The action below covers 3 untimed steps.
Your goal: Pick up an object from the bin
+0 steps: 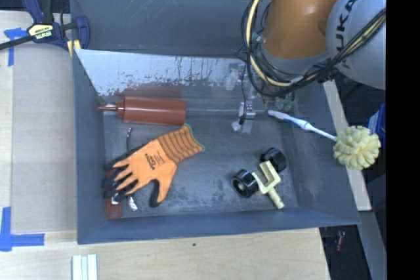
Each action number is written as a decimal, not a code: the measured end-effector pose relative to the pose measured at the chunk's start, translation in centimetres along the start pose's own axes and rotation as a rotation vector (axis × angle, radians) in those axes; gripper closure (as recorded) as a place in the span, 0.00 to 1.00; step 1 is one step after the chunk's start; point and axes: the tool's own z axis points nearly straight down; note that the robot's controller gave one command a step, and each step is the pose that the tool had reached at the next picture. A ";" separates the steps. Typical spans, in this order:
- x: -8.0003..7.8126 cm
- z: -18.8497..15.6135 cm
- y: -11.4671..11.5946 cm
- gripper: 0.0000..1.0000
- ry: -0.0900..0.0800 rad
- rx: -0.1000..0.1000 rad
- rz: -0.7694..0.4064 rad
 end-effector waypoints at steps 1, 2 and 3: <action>-0.2 -0.5 0.0 0.00 -0.008 0.000 0.000; 2.8 -1.8 5.8 0.00 -0.007 0.001 -0.094; 2.7 4.9 7.7 0.00 -0.014 0.002 -0.100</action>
Offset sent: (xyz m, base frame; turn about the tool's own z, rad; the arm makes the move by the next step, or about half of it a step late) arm -0.0345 0.0703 0.0205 -0.1103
